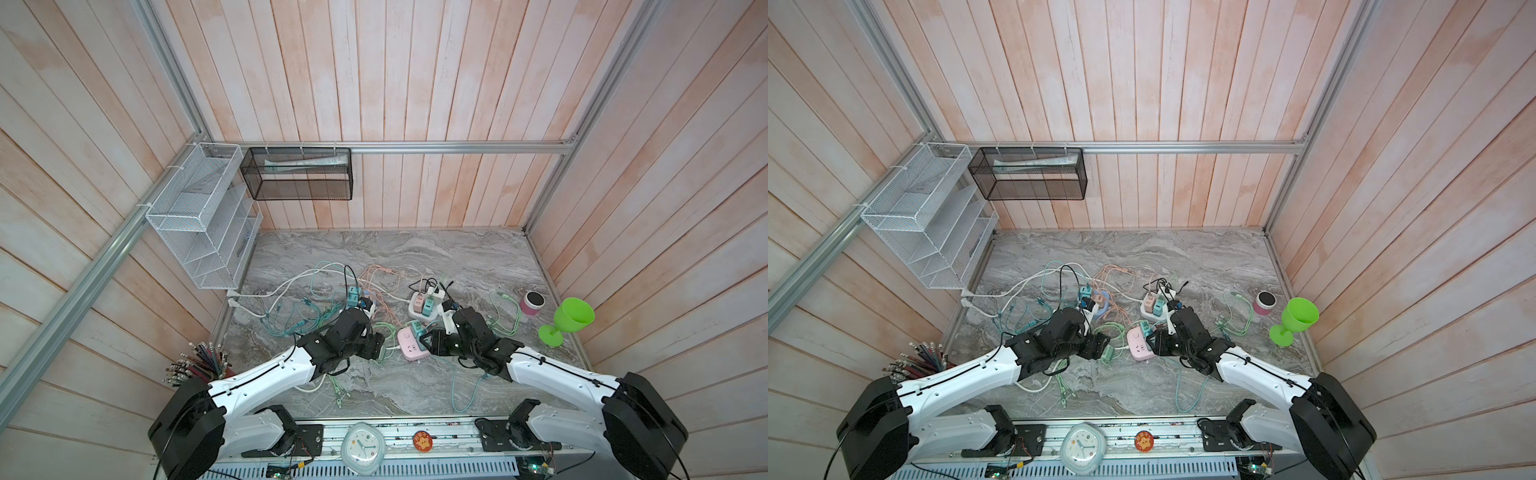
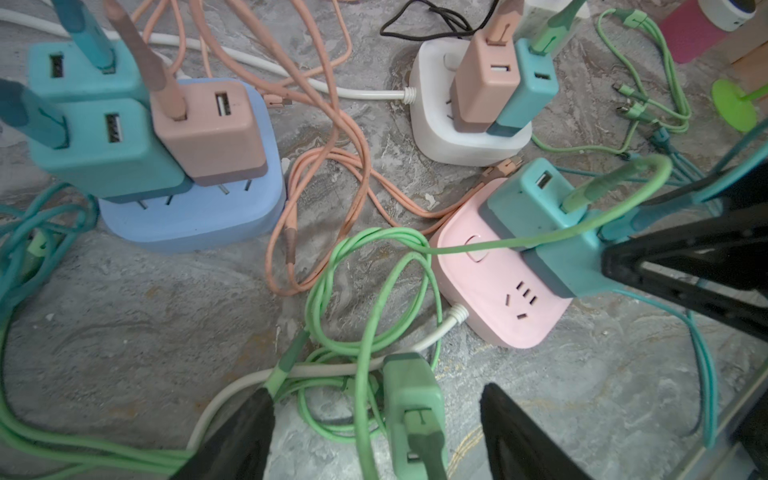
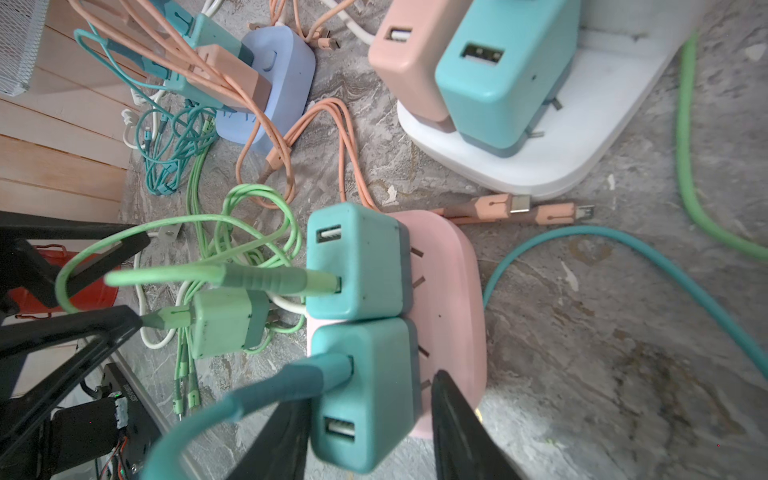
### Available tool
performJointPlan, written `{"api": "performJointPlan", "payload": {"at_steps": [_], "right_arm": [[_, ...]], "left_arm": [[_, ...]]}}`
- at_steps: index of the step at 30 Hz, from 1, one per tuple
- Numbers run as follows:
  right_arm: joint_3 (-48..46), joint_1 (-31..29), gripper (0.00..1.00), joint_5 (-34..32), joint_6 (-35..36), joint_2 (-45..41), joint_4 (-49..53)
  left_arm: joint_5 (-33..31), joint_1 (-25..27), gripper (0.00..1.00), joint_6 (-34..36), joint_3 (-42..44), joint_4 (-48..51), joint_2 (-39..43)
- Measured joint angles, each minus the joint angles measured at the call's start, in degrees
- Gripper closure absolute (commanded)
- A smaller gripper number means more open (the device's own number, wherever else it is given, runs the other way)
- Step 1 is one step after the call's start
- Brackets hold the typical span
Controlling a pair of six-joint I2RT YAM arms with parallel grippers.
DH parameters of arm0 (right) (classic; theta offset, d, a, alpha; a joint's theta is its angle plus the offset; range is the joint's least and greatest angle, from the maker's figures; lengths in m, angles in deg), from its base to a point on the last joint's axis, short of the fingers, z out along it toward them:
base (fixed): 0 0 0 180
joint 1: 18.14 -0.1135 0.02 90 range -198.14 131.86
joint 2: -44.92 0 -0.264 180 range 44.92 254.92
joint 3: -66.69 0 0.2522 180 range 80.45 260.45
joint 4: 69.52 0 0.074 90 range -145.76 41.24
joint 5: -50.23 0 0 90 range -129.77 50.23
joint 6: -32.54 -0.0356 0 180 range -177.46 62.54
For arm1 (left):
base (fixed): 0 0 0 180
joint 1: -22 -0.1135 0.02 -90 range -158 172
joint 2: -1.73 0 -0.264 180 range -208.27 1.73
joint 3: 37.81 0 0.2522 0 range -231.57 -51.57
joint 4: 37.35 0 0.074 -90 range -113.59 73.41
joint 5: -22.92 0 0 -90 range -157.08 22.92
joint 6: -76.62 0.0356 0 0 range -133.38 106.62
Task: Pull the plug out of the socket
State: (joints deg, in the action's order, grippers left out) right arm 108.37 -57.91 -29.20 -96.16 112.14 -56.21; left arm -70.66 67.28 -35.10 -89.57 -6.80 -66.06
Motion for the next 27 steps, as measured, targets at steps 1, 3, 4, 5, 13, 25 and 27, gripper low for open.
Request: {"api": "performJointPlan", "payload": {"at_steps": [1,3,4,5,13,25,27], "right_arm": [[0.04,-0.09,0.56,-0.09,-0.02,0.0,0.11],[0.13,-0.26,0.56,-0.33,0.0,-0.02,0.28],[0.15,-0.28,0.56,-0.42,-0.02,-0.02,0.33],[0.17,-0.33,0.56,-0.48,0.0,-0.02,0.35],[0.2,-0.61,0.55,-1.09,0.0,-0.28,0.7],[0.33,-1.7,0.45,-3.72,1.18,-2.08,3.96],[0.59,-1.95,0.44,-4.26,1.49,-2.25,4.87]], "left_arm": [[-0.2,0.0,0.2,-0.24,-0.2,0.74,0.59],[-0.98,0.0,0.21,-0.66,-0.9,2.4,1.95],[-1.36,0.0,0.22,-0.83,-1.2,3.04,2.47],[-1.57,0.0,0.23,-0.96,-1.53,3.78,3.15],[-5.42,5.01,0.25,-0.96,-6.58,9.03,5.01],[-11.52,8.96,0.3,3.15,-14.69,11.17,-2.54],[-11.21,8.94,0.31,4.92,-14.73,10.75,-4.76]]}}
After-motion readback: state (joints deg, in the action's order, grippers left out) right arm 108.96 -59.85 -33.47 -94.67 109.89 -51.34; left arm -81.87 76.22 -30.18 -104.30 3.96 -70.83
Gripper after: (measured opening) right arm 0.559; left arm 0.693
